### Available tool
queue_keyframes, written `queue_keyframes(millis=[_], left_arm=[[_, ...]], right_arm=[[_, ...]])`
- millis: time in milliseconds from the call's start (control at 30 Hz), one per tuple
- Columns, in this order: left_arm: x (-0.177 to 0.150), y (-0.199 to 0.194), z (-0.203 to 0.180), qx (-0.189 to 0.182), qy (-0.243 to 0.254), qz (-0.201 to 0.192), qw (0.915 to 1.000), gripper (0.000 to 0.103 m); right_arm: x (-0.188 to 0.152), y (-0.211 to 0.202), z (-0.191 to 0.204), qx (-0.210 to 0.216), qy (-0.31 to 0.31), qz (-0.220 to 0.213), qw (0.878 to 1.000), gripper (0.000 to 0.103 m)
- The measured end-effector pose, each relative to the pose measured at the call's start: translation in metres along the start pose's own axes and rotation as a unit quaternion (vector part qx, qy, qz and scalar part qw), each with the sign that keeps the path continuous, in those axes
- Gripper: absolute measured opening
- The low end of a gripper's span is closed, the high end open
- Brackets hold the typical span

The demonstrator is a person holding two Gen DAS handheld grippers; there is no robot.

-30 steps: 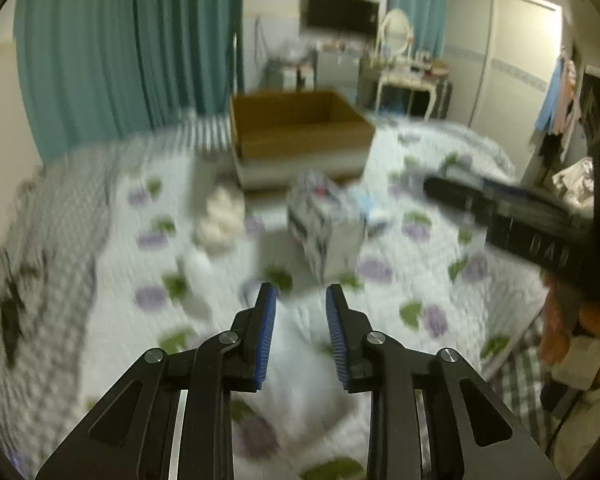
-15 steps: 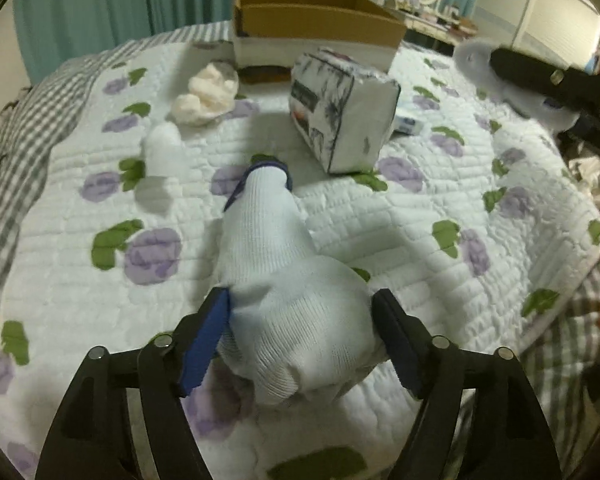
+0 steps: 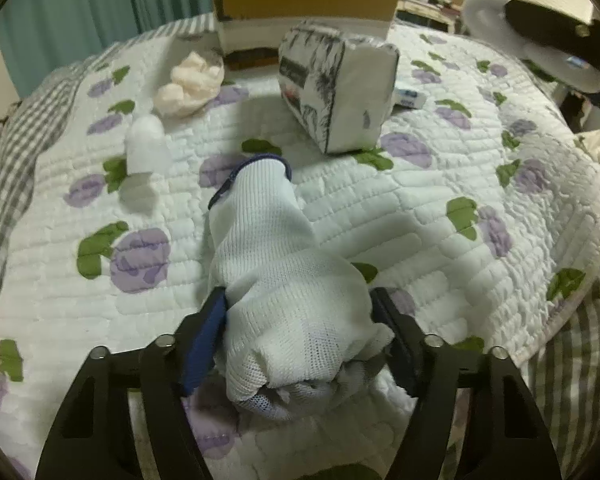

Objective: Organize soft objects
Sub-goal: 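Carry the glove and the toy in both grippers over the cardboard box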

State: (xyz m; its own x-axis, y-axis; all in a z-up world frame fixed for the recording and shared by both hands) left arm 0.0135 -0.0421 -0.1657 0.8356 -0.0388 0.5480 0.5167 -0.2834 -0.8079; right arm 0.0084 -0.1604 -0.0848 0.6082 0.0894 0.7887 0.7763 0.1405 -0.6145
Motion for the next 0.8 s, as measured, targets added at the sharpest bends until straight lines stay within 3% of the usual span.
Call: queue_keyframes(millis=[167, 333, 467, 500, 600, 800], left_arm=[[0.008, -0.024, -0.006, 0.002, 0.008, -0.024, 0.9997, 0.052], [0.046, -0.079, -0.003, 0.007, 0.025, -0.100, 0.9946, 0.051], [0.099, -0.114, -0.002, 0.010, 0.044, -0.159, 0.9863, 0.052], [0.113, -0.118, -0.001, 0.024, 0.042, -0.146, 0.9881, 0.052], [0.160, -0.123, -0.001, 0.028, 0.061, -0.177, 0.9818, 0.052], [0.239, -0.080, 0.015, 0.044, 0.066, -0.191, 0.9784, 0.052]], right_arm=[[0.001, 0.000, 0.001, 0.004, 0.001, 0.000, 1.000, 0.066], [0.016, 0.000, 0.003, 0.011, -0.011, -0.007, 1.000, 0.065], [0.055, -0.001, 0.006, 0.013, -0.038, -0.034, 0.999, 0.065], [0.071, -0.002, 0.008, 0.014, -0.050, -0.049, 0.997, 0.065], [0.111, 0.000, 0.012, 0.018, -0.074, -0.079, 0.994, 0.065], [0.191, 0.054, 0.017, 0.015, -0.099, -0.102, 0.990, 0.065]])
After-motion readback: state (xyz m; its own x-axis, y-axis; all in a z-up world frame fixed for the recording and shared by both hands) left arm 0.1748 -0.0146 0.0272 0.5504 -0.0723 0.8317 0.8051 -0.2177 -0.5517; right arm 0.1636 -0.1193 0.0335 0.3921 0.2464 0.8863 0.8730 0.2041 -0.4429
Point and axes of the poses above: each gripper's, at about its wrist camera, not at the fingertips, and y roughly the way its jaws point, z to its left, x to its top, the point moved 5 cm from there along y, roughly the way its jaws point, and after that the axes turned 10 degrees about -x, right-handed, at the moved point
